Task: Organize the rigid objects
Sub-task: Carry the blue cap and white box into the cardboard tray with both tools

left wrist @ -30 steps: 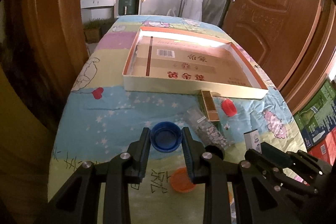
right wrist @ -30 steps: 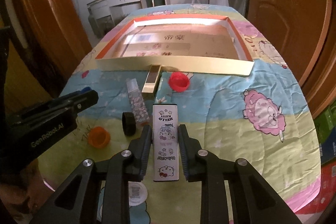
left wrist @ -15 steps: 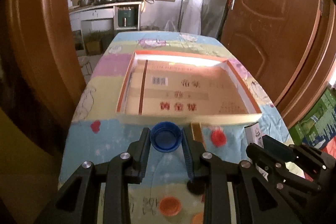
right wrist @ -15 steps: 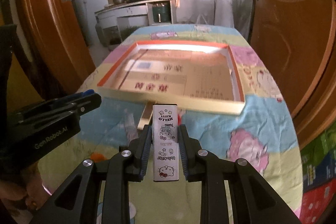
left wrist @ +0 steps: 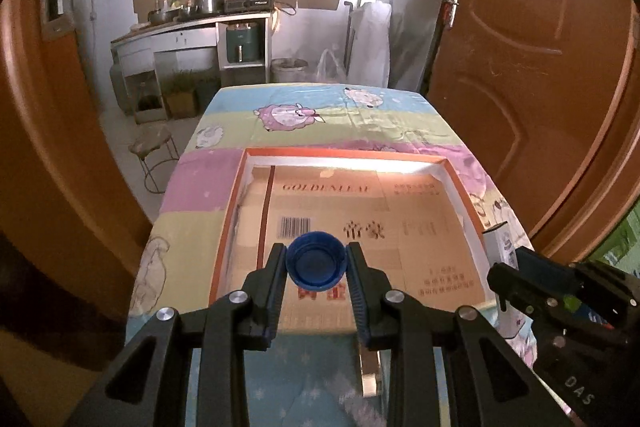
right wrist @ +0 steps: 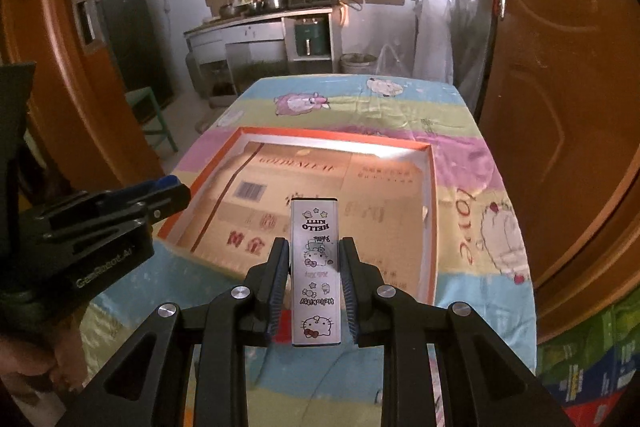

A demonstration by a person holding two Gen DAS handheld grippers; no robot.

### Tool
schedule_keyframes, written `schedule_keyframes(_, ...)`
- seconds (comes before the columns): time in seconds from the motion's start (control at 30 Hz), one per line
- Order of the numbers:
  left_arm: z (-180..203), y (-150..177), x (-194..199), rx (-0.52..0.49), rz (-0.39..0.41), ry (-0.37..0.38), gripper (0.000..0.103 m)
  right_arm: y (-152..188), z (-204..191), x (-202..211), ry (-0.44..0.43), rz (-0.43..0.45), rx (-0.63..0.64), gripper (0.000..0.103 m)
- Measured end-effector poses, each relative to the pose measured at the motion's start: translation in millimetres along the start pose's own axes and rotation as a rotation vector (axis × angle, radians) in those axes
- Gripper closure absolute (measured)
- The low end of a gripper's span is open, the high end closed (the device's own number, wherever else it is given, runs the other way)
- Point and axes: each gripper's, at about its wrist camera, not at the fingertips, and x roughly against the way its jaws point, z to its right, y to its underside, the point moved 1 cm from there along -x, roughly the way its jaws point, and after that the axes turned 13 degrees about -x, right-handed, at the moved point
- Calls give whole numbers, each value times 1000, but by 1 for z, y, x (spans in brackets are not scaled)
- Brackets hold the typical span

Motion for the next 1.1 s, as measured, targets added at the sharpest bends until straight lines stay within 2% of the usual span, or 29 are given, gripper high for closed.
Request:
schedule_keyframes(0.3, -8, -36, -47, -9, -65, 34, 73, -51, 11, -38, -14, -41, 1, 77)
schedule_keyframes(0.4, -13, -48, -66, 13, -95, 73, 73, -67, 13, -58, -25, -72, -14, 77)
schedule_keyframes(0.57, -17, -59, -97, 13, -148, 84, 73, -91, 19, -96, -37, -134, -50, 77)
schedule_keyframes(0.93, -24, -56, -149, 38, -241, 116, 73, -102, 28, -157, 25, -226, -65, 77)
schedule_keyframes(1.1, -26, -51, -163, 49, -274, 100, 73, -99, 27, -172, 44, -256, -66, 77)
